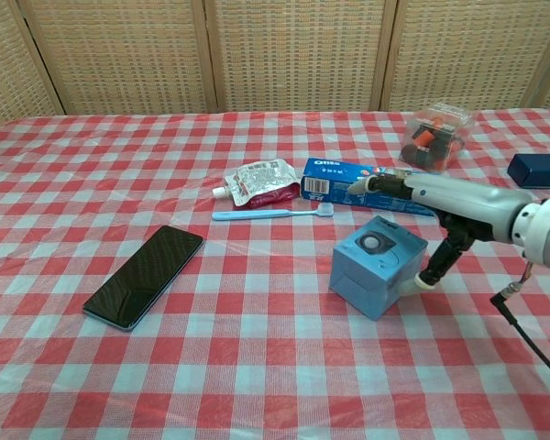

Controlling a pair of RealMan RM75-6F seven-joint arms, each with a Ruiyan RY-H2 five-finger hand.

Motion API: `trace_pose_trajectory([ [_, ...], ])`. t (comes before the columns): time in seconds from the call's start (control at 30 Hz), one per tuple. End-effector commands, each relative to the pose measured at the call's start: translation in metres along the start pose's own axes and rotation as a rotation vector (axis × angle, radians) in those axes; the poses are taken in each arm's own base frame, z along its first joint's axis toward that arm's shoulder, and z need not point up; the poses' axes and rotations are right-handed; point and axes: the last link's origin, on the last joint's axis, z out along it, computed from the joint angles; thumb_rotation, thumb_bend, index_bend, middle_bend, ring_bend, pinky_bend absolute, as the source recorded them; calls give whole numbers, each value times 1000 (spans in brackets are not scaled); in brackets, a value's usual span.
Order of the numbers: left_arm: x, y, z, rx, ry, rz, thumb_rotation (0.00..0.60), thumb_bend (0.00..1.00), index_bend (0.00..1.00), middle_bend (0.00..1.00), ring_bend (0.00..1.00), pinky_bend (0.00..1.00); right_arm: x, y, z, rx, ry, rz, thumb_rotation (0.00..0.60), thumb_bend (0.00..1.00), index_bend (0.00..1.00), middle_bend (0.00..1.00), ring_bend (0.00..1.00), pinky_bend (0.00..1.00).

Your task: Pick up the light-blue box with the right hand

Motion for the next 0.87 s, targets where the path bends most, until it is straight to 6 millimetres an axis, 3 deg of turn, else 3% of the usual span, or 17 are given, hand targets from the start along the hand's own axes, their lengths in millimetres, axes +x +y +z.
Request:
trace_pose_trajectory([
  [0.03, 0, 1, -1, -8, 0, 0, 600, 0, 0, 0, 0, 0, 20, 5, -23, -16, 20, -68, 600, 79, 0, 0, 0, 0],
  [0.27, 2, 3, -5, -16, 25, 17, 600, 0, 0, 0, 0, 0, 61, 12, -59, -22, 113, -236, 600, 73, 0, 0, 0, 0],
  [0.47, 3, 7, -12, -26, 74, 48, 600, 0, 0, 0, 0, 0, 99, 41, -110, -169, 307, -480, 600, 67, 0, 0, 0, 0],
  [0.63, 1, 10, -20, -44, 99, 54, 600, 0, 0, 0, 0, 0, 97, 53, -156, -264, 396, -496, 600, 45, 0, 0, 0, 0],
  [0.87, 0, 11, -25, -51, 102, 50, 600, 0, 0, 0, 0, 0, 93, 68, -181, -306, 441, -494, 600, 17, 0, 0, 0, 0],
])
